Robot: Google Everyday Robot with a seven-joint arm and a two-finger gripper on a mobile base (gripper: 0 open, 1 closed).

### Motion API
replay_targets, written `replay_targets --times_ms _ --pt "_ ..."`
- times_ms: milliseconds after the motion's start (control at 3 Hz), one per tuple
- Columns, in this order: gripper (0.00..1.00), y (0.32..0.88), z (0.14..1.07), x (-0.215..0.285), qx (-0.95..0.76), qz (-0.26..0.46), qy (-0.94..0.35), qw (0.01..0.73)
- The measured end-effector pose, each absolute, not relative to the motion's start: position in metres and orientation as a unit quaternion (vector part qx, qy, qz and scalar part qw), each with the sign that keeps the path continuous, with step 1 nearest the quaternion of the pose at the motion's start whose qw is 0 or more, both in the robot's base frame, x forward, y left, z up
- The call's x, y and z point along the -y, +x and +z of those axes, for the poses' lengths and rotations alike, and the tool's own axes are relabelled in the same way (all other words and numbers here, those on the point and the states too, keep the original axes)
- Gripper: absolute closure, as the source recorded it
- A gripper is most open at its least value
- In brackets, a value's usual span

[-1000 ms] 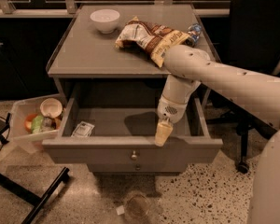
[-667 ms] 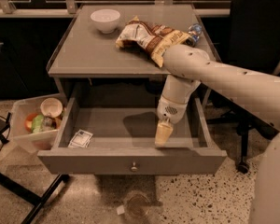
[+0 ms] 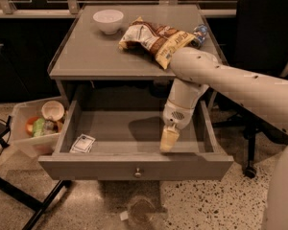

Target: Open top drawer

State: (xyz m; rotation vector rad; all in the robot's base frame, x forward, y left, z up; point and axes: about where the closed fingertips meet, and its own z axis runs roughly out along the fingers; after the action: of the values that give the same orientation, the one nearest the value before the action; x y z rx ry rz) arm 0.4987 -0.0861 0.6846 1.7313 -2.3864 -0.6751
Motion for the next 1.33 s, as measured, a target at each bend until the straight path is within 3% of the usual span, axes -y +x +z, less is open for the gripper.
replay_targets --times_ms 333,1333 --pt "1.0 0.501 0.682 0.085 0.796 -0.206 0.569 0.027" --pt "1.0 0.52 0.684 0.092 0.839 -0.088 0.513 -0.158"
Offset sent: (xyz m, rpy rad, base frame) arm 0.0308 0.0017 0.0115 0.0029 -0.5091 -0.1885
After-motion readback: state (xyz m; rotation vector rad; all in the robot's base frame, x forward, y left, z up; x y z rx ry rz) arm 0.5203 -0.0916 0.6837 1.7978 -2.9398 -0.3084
